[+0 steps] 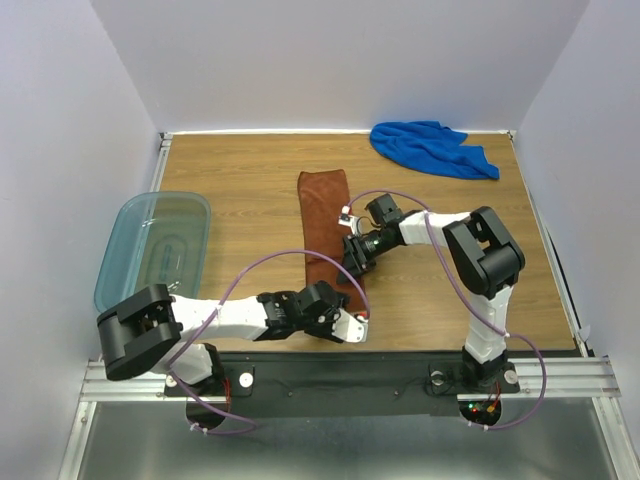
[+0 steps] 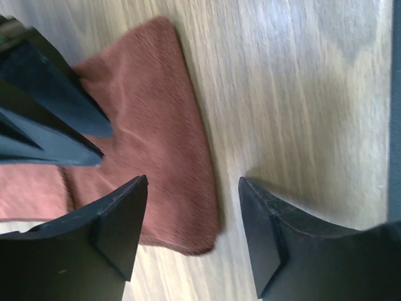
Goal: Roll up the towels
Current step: Roll the towel
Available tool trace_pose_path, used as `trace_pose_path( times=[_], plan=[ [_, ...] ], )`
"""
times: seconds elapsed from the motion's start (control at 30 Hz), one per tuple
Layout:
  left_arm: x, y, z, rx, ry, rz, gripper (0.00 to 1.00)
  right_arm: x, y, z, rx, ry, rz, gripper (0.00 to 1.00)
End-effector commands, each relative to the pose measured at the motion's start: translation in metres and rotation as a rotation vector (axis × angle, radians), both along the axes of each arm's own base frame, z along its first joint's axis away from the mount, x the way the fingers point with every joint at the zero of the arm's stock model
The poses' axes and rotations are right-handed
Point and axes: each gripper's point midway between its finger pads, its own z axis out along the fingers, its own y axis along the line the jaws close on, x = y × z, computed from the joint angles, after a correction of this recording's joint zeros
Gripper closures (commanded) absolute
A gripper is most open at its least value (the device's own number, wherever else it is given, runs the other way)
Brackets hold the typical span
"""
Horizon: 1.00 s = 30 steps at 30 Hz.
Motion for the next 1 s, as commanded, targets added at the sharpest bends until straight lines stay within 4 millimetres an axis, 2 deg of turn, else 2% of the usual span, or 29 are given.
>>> trace_pose_path(
  times=[0.0,0.1,0.3,0.4,0.47,0.53,0.6,0.63,0.77,0.83,0.97],
  plan=[
    [0.008,-0.005,-0.001,-0.011,-0.073,-0.019,0.32,-0.012,-0.008,-0.029,-0.061,0.035,-0.006,0.55],
    [0.011,-0.001,-0.008,0.016,-0.076,-0.008,0.36,-0.016,-0.01,-0.027,-0.055,0.031,-0.007,0.55],
    [0.001,-0.001,-0.015,0.038,-0.033,-0.047,0.45,-0.017,-0.011,-0.024,-0.049,0.021,-0.012,0.53],
    [-0.001,-0.004,-0.012,0.048,-0.003,-0.047,0.55,-0.014,-0.01,-0.018,-0.042,0.0,-0.011,0.49],
    [-0.009,-0.006,-0.012,0.062,0.044,-0.081,0.62,-0.009,-0.01,-0.011,-0.045,-0.039,-0.016,0.45],
    [-0.025,0.001,-0.018,0.116,0.12,-0.134,0.68,-0.001,-0.008,0.01,-0.015,-0.109,-0.016,0.35],
    [-0.031,0.001,-0.015,0.12,0.171,-0.144,0.69,0.008,-0.008,0.029,0.008,-0.16,-0.017,0.22],
    [-0.032,0.0,-0.014,0.117,0.182,-0.143,0.69,0.011,-0.007,0.045,0.028,-0.201,-0.014,0.2],
    [-0.03,-0.003,-0.011,0.107,0.226,-0.113,0.7,0.023,-0.009,0.068,0.014,-0.299,-0.025,0.2],
    [-0.03,-0.003,-0.01,0.106,0.246,-0.108,0.7,0.022,-0.009,0.066,0.01,-0.285,-0.021,0.23],
    [-0.02,-0.004,0.001,0.087,0.277,-0.09,0.71,0.014,-0.013,0.036,-0.02,-0.224,0.009,0.29]
  ],
)
